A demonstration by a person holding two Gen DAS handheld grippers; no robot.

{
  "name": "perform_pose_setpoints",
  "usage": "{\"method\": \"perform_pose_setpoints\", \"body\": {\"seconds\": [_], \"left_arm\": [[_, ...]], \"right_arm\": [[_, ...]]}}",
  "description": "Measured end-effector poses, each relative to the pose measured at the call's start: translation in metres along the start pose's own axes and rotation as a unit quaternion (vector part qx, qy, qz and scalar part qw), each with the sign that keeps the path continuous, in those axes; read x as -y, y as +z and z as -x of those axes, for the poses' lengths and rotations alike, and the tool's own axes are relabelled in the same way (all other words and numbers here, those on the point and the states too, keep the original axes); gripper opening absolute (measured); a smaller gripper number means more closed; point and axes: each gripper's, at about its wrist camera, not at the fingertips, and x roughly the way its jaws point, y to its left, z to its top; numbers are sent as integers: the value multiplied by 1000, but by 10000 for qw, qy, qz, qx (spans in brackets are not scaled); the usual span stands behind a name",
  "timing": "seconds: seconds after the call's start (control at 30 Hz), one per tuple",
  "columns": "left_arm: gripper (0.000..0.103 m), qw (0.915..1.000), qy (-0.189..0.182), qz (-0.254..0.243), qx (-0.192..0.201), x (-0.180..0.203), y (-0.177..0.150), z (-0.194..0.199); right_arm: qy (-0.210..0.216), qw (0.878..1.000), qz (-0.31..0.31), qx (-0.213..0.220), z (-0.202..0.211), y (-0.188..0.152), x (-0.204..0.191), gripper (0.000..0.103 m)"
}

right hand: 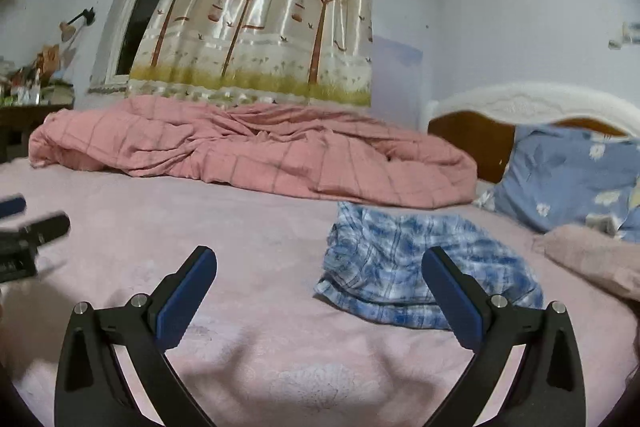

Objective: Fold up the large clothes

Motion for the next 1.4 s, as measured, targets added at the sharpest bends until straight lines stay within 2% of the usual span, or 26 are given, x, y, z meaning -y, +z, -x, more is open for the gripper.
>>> {"method": "perform_pose_setpoints", "body": {"seconds": [0.13, 0.3, 0.47, 0.7, 0.93, 1.4], "left_arm": [[103, 9993, -81, -203, 302, 7, 1, 15], [103, 9979, -87, -185, 614, 5, 4, 29], [103, 9983, -195, -203, 515, 6, 5, 26], [103, 9957, -200, -383, 817, 14, 6, 41], [103, 9936, -154, -588, 951, 22, 6, 47], [103, 9952, -78, -546, 808, 20, 6, 43]], "right_arm": [[-4, 9996, -250, -97, -5, 0, 12, 103], [-10, 9992, -392, -123, -7, -1, 21, 103], [15, 9991, -372, -219, -9, -2, 22, 103], [7, 9992, -373, -120, -6, 0, 22, 103], [19, 9992, -393, -104, -7, -1, 24, 103], [23, 9992, -393, -97, -7, -1, 26, 103]]}}
